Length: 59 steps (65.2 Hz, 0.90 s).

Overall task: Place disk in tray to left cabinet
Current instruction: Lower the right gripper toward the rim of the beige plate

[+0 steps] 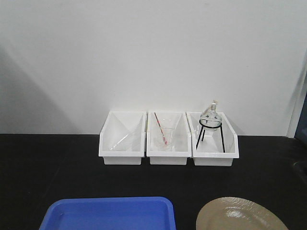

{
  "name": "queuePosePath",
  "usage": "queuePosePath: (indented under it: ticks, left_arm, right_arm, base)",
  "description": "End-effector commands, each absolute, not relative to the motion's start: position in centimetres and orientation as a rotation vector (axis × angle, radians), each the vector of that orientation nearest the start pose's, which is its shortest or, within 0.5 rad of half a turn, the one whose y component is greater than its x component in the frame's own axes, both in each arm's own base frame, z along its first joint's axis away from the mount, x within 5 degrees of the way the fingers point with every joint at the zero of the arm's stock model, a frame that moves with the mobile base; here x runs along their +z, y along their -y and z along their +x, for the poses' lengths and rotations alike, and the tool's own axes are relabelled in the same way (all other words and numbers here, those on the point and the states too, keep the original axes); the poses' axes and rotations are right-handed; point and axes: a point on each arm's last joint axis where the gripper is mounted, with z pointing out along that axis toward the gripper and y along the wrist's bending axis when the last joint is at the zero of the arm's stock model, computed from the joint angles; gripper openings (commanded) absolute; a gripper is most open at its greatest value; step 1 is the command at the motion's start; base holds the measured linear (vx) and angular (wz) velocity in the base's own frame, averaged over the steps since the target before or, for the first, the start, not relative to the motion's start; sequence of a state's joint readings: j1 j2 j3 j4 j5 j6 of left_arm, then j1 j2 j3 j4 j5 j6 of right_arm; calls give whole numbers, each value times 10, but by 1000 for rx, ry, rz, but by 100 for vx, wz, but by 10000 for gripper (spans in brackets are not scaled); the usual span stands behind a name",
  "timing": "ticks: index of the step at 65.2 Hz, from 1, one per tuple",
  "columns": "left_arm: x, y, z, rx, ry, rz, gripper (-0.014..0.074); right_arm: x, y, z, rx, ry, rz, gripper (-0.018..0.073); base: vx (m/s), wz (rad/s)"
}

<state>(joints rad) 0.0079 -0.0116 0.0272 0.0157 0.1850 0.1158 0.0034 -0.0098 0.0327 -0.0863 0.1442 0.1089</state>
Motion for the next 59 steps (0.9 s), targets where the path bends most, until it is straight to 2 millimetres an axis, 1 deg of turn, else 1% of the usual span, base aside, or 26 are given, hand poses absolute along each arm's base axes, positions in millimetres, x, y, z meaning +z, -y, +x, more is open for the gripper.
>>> queuePosePath:
  ticks: [1, 32, 59]
  left_arm:
    - [188, 0, 58, 100, -1627, 97, -6]
    - [188, 0, 58, 106, -1625, 103, -6]
    - [201, 0, 57, 113, -1494, 98, -6]
  right_arm:
    - [191, 1, 57, -3, -1577, 7, -5]
    - [191, 1, 57, -3, -1577, 7, -5]
    - [193, 0, 57, -1, -1558, 7, -5]
  base:
    - [0, 0]
    - [0, 0]
    - [0, 0]
